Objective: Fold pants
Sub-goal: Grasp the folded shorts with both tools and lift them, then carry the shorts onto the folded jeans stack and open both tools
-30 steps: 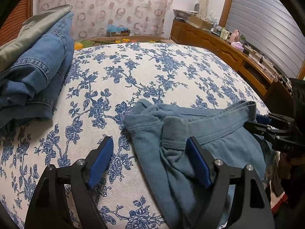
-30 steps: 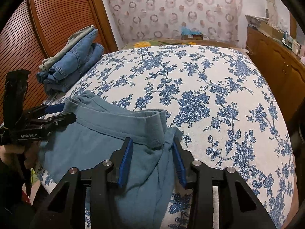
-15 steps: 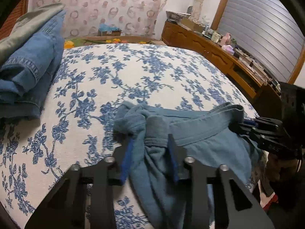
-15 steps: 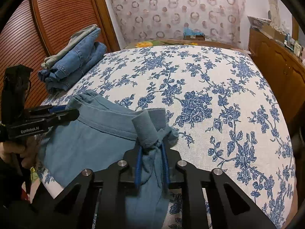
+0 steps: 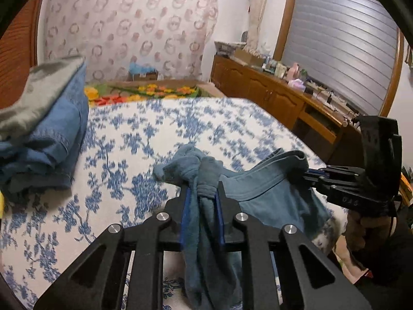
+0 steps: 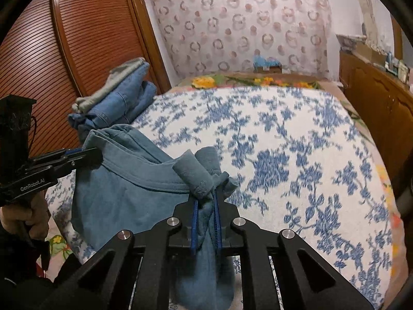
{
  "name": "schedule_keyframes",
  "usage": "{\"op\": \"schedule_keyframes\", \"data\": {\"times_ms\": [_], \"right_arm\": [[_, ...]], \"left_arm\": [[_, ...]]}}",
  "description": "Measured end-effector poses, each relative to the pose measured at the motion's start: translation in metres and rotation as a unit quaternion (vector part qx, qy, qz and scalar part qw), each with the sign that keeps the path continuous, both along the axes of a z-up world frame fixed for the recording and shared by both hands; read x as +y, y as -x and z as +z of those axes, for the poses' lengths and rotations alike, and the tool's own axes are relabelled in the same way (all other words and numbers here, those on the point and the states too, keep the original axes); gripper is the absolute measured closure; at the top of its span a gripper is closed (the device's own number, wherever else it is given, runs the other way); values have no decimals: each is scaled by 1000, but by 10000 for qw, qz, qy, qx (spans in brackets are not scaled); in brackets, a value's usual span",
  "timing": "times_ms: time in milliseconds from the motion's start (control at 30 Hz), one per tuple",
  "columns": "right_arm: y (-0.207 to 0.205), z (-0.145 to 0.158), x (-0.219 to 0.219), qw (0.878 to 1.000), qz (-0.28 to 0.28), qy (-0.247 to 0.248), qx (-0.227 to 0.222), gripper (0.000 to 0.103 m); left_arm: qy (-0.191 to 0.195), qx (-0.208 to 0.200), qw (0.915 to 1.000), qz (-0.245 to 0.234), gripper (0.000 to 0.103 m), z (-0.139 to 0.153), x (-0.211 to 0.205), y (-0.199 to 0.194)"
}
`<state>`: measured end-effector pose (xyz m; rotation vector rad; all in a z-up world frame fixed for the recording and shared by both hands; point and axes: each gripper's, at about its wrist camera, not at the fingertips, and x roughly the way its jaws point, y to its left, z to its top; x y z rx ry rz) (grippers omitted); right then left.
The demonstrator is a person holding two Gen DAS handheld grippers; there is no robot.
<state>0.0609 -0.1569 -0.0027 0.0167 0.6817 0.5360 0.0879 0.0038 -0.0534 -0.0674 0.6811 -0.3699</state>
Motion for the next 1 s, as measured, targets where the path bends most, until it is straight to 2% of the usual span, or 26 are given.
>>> {"op": "schedule_keyframes", "data": {"times_ms": [300, 533, 1000], "right_arm": [[16, 30, -4, 9982, -32, -106, -594, 93], [13, 54, -2, 9956, 51, -123, -926, 93], [-16, 65, 22, 9922, 328, -92, -1201, 93]], "left_arm": [[25, -481, 9988, 48, 85, 35, 2, 7], [-79, -820, 9964, 181, 85, 59, 7, 2], [-80, -970, 9940, 493, 85, 68, 38, -7]]}}
